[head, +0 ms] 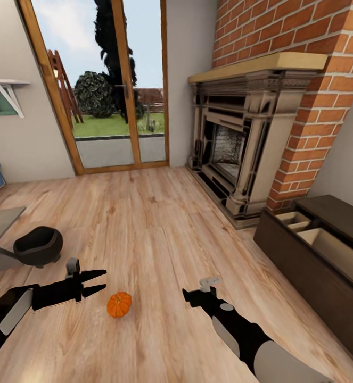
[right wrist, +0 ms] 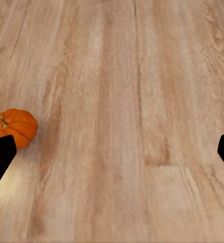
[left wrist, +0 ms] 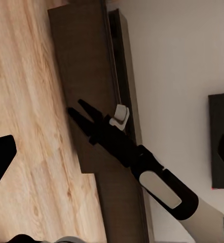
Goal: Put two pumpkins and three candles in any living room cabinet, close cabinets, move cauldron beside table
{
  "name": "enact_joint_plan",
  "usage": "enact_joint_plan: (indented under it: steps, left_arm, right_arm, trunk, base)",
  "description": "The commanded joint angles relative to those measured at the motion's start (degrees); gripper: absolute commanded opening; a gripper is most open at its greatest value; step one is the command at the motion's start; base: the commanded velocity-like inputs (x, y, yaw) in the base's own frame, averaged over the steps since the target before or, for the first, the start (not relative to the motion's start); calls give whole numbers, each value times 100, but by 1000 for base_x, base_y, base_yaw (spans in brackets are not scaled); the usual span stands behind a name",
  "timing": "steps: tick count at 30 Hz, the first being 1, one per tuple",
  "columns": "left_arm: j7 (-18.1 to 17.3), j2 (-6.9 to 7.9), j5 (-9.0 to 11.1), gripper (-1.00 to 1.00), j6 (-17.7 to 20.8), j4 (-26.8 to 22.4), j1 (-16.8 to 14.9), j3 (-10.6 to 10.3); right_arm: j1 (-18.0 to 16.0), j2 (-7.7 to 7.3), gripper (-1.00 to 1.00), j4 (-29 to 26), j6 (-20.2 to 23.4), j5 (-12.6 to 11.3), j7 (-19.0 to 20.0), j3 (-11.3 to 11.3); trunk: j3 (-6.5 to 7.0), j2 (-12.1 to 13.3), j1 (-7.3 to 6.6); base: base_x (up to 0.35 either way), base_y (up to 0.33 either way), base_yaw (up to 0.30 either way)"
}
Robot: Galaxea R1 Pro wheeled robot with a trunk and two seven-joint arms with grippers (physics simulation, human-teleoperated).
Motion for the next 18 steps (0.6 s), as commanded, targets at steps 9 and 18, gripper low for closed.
enact_joint_plan:
  steps: [9, 18]
  left_arm:
    - [-12, 50, 30, 100, 29, 92, -5, -7]
    - [-12, 50, 29, 100, 29, 102, -5, -8]
  right_arm:
    - [-5, 15, 100, -1, -24, 58, -140, 288]
    - [-5, 19, 100, 1, -14, 21, -199, 278]
  trunk:
    - [-5, -2, 3]
    - [-4, -2, 3]
  base:
    - [206, 9, 2]
    - [5, 146, 1]
